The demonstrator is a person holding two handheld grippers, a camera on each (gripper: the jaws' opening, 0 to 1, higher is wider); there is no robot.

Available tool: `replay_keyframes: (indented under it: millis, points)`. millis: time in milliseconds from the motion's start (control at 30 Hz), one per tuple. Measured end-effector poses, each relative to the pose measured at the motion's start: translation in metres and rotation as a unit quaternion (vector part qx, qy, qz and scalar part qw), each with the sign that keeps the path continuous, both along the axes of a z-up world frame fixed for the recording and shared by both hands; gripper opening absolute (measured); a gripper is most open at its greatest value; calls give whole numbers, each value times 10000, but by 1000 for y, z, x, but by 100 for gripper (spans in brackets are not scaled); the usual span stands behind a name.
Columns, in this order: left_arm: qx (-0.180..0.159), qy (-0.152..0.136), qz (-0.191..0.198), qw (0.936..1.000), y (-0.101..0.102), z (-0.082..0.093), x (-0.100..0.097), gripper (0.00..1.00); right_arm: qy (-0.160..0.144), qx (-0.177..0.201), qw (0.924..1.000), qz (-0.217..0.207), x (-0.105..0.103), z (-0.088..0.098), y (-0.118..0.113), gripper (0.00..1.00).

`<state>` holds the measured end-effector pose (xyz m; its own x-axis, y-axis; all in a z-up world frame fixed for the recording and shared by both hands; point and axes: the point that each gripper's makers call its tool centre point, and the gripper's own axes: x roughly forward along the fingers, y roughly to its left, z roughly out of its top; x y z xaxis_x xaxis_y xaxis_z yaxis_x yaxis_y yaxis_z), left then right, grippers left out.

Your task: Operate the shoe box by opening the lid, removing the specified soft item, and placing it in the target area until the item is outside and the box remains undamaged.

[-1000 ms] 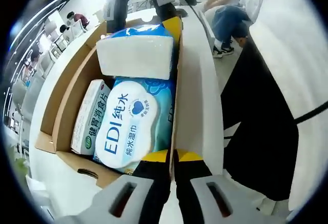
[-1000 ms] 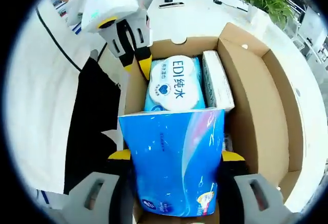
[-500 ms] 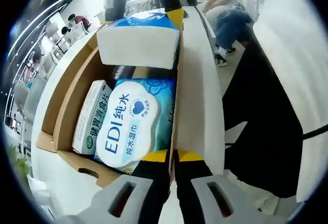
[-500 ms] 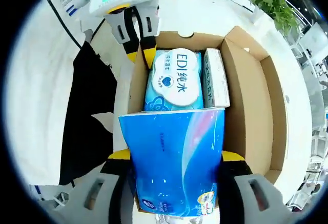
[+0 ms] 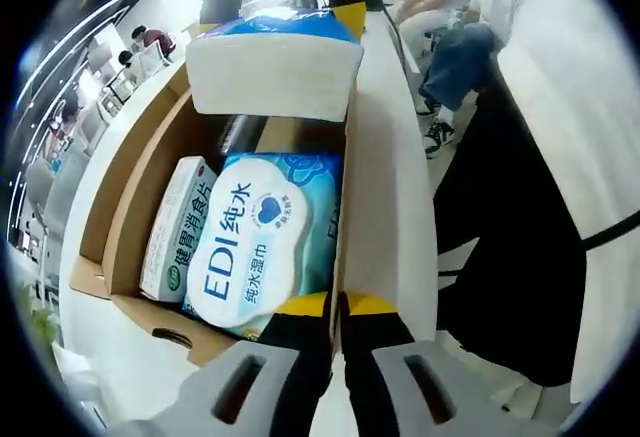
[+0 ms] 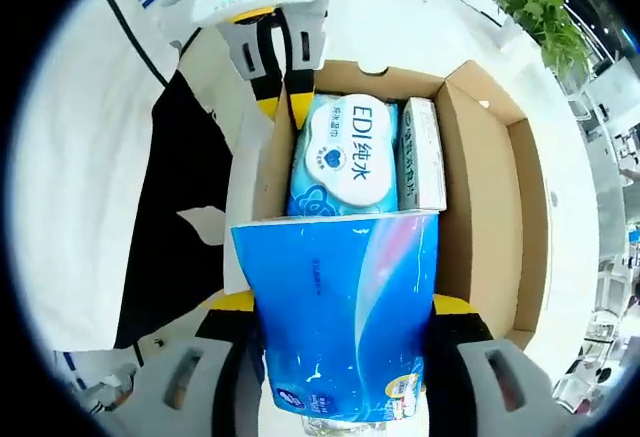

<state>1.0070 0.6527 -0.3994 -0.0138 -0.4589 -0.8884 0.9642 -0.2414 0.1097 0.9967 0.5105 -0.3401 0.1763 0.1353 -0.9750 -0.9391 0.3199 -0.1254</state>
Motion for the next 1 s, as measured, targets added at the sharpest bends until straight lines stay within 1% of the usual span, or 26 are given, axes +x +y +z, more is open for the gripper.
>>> replay_keyframes:
  millis: [67, 167, 300, 400, 433, 467, 533, 567, 600, 633, 700, 767, 800, 833, 1000]
  points:
    - [-2, 8, -21, 10000, 0, 1, 0, 3, -119, -3, 9999, 14, 1, 2, 1, 63]
    - [-1, 18, -42, 10000, 0, 1, 0, 3, -190, 14, 9998, -78, -1, 4, -1, 63]
    - [-12, 10, -40, 10000, 0, 1, 0, 3, -330, 93, 9990, -271, -1, 13, -7, 63]
    - [-15, 9, -53, 10000, 0, 0, 0, 3, -464, 104, 9980, -423, 0, 15, -14, 63]
    - [-13, 11, -52, 10000, 0, 0, 0, 3, -552, 123, 9971, -503, 2, 18, -17, 63]
    - [-12, 9, -54, 10000, 0, -1, 0, 3, -759, 252, 9950, -591, 6, 23, -18, 63]
    - [-22, 0, -62, 10000, 0, -1, 0, 3, -1136, 450, 9856, -1168, 16, 27, -22, 63]
    - [-26, -5, -63, 10000, 0, -1, 0, 3, -1301, 556, 9836, -1117, 17, 29, -20, 63]
    - [-26, -5, -64, 10000, 0, -1, 0, 3, -1360, 549, 9834, -1072, 17, 31, -20, 63]
    - [-24, -2, -66, 10000, 0, -1, 0, 3, -1595, 323, 9818, -983, 18, 35, -25, 62]
    - [-20, 8, -74, 10000, 0, -1, 0, 3, -1620, 172, 9825, -901, 11, 35, -28, 63]
    - [-20, 14, -71, 10000, 0, -1, 0, 3, -1695, 207, 9807, -947, 10, 39, -28, 63]
    - [-22, 9, -67, 10000, 0, -1, 0, 3, -1737, 288, 9792, -1003, 10, 41, -28, 63]
    - [-24, 3, -59, 10000, 0, -1, 0, 3, -1693, 354, 9791, -1074, 8, 41, -28, 63]
    - [-13, 10, -53, 10000, 0, -1, 0, 3, -1747, 256, 9798, -937, 7, 45, -25, 63]
